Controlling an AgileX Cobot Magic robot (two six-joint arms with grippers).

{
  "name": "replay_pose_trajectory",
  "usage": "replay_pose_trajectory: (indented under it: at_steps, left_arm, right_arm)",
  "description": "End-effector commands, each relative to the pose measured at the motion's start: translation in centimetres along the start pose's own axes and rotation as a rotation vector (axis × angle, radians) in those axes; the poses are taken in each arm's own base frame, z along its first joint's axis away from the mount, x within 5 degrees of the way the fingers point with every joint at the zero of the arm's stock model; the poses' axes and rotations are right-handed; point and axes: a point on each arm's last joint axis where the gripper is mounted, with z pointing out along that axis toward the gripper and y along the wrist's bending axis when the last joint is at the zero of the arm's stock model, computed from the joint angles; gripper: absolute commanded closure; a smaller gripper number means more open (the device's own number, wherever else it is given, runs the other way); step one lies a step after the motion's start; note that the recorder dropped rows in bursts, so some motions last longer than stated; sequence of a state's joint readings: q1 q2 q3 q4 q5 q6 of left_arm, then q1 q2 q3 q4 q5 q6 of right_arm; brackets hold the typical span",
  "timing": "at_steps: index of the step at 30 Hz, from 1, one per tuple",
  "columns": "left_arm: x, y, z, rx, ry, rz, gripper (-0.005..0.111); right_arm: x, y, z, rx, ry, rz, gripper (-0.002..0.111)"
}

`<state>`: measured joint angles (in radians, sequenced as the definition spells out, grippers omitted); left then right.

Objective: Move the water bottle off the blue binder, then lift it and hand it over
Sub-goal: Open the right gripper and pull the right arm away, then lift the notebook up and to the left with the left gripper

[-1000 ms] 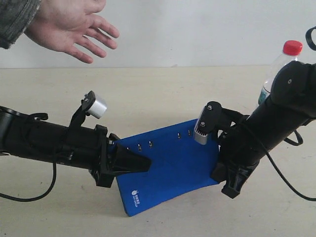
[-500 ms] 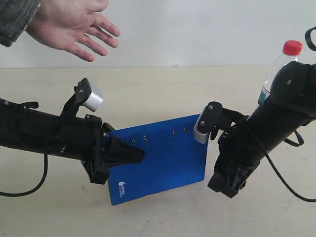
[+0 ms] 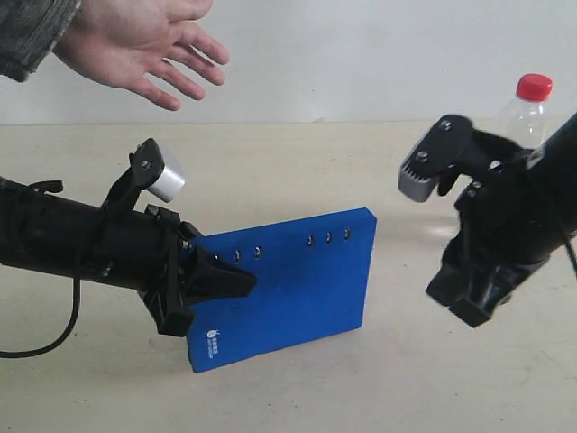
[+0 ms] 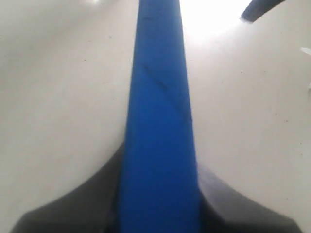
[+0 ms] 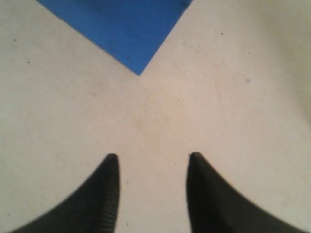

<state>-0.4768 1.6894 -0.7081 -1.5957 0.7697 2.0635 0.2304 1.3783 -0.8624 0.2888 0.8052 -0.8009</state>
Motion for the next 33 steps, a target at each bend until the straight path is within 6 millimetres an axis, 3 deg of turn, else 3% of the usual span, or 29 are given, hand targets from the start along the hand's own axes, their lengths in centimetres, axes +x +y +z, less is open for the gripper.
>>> replay_pose_trajectory:
  at_steps: [1,5,8,12,17,23,26,33]
  left_arm:
    - [-1.8,-0.3,-2.0,-0.122,-0.022,0.061,0.101]
    - [-3.5,-1.3,-4.2,-0.196,-0.055,0.098,0.101]
    - [-5.0,-3.3,-5.5,-0.210,-0.081,0.148,0.101]
    - [-5.9,-6.3,-5.8,-0.267,-0.097,0.210,0.101]
    - [-5.3,-9.0,-5.3,-0.442,-0.075,0.206,0.101]
    - [-4.8,-8.2,-5.9,-0.863,-0.028,0.192,0.101]
    - [-4.9,-7.7,-6.2,-0.947,-0.021,0.255,0.101]
    - [-5.2,-6.8,-7.7,-1.139,-0.060,0.182,0.101]
  right_arm:
    - [1.7,1.7,-5.4,0.096,-0.012,-0.024,0.107]
    - [3.2,2.5,-8.3,0.195,-0.004,0.040,0.107]
    - [4.0,3.2,-9.8,0.222,-0.018,0.047,0.107]
    - [4.3,3.6,-10.4,0.237,-0.042,0.044,0.107]
    - [4.3,3.6,-10.4,0.238,-0.045,0.053,0.107]
    - [4.3,3.6,-10.4,0.235,-0.049,0.095,0.107]
    - [4.3,3.6,-10.4,0.235,-0.050,0.101,0.107]
    - [4.5,3.7,-10.4,0.219,-0.027,0.120,0.107]
